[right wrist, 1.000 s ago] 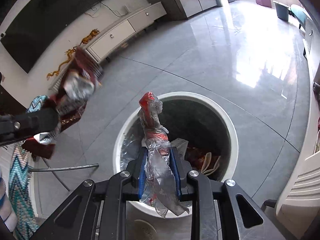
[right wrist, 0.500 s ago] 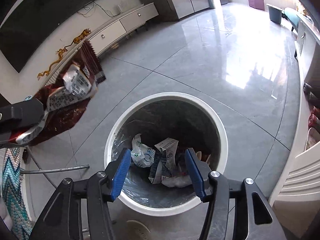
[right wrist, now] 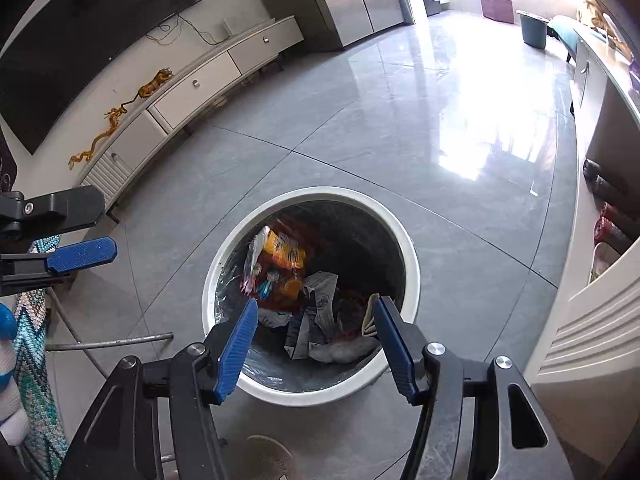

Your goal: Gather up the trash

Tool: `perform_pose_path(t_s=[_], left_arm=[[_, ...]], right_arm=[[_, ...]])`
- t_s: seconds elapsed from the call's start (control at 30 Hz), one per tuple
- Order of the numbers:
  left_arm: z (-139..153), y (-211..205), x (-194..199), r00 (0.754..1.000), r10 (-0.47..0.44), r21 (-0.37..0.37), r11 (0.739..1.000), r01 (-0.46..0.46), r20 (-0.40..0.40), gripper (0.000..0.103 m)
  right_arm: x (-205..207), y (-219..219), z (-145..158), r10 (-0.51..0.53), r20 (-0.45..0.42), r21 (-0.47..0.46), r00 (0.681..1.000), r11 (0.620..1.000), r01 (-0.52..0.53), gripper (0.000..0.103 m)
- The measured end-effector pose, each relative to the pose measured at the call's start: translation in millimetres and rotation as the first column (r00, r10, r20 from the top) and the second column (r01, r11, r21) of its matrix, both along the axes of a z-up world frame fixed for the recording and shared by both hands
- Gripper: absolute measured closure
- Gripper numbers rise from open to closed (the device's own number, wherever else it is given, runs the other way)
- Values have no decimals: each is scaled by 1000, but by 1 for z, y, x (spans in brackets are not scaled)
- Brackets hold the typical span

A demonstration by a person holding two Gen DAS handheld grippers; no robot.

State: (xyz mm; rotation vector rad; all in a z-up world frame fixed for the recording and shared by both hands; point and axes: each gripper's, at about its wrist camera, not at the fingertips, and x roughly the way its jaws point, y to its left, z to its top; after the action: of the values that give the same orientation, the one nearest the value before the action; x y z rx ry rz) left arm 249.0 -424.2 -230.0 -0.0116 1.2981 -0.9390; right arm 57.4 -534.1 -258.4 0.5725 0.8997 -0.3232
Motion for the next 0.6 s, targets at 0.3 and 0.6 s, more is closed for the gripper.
perform_pose_path(t_s=[0.3, 0.6], left_arm=[[48, 35, -13, 984, 47, 2, 999, -48, 171, 34], [115, 115, -39, 923, 78, -1, 996, -84, 378, 34]], right_arm=[[-2, 14, 30, 12, 51, -16, 999, 1000, -11, 44], [1, 68, 103, 100, 175, -96, 979, 992, -84, 36]])
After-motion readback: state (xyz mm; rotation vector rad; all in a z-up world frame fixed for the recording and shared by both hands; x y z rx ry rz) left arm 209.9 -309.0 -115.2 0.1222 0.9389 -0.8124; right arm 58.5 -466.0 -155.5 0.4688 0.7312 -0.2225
